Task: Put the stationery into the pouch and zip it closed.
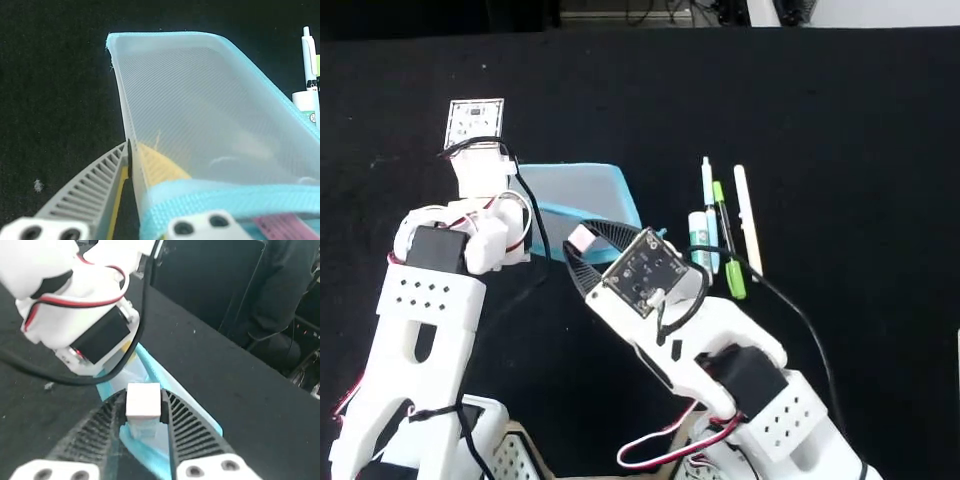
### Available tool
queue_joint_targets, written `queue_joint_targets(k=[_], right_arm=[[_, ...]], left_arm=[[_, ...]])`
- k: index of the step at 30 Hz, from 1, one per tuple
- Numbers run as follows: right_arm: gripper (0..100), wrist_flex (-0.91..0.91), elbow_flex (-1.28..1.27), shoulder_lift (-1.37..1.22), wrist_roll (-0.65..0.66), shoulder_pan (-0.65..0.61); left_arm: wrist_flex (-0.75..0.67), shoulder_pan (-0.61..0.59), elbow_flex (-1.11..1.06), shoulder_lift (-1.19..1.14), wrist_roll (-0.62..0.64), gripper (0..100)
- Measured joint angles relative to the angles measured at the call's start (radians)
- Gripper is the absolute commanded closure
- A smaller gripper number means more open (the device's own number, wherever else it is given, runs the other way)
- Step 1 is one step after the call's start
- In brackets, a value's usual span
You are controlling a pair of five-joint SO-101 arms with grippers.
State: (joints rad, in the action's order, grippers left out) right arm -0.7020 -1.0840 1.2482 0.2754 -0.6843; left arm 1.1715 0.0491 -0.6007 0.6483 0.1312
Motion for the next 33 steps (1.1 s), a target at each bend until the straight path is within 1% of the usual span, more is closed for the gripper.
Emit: queue_joint_targets(k=[6, 12, 17, 20, 26, 33], right_arm=[[98.8, -0.167, 0.101, 0.0, 0.003, 0.006], [98.8, -0.183, 0.106, 0.0, 0.003, 0.006], [98.8, -0.095, 0.106, -0.028, 0.003, 0.006], [98.8, -0.075, 0.112, -0.044, 0.005, 0.006], [98.8, -0.072, 0.187, -0.242, 0.002, 0.006], [98.7, 0.029, 0.199, -0.394, 0.003, 0.006]], left_arm=[[0.0, 0.0, 0.0, 0.0, 0.0, 97], [0.0, 0.0, 0.0, 0.0, 0.0, 97], [0.0, -0.002, 0.0, 0.0, 0.0, 97], [0.0, -0.002, 0.0, 0.0, 0.0, 97], [0.0, -0.002, 0.002, 0.0, 0.0, 97], [0.0, 0.0, 0.0, 0.0, 0.0, 97]])
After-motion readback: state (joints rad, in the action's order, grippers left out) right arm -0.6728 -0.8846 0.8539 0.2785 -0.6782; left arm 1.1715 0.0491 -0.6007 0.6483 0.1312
